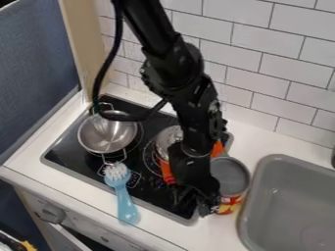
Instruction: Push can near sink
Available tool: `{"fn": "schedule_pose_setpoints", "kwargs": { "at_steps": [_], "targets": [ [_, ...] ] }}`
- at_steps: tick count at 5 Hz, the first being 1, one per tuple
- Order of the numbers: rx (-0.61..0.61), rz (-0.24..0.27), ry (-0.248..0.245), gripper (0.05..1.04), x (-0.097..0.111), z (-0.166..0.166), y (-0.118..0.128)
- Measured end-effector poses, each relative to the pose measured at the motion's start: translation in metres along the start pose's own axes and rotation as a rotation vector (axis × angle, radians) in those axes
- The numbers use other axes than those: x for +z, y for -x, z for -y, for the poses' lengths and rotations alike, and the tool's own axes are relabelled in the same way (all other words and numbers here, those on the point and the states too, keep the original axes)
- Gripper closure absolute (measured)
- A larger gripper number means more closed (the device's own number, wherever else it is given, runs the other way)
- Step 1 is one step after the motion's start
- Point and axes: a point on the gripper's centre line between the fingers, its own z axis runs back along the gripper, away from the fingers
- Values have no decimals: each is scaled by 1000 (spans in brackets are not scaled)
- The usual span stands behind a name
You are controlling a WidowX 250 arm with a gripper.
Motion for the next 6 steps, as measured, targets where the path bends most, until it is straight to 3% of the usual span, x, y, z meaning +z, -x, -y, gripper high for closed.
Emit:
{"fn": "schedule_pose_setpoints", "kwargs": {
  "at_steps": [1, 3, 4, 5, 6],
  "targets": [
    [-8, 11, 15, 83, 1, 1, 1],
    [0, 10, -1, 83, 13, 2, -23],
    [-6, -11, 8, 83, 29, 3, -34],
    [-35, -58, 32, 83, 58, 8, -36],
    [-150, -31, 87, 83, 84, 6, -32]
  ]
}}
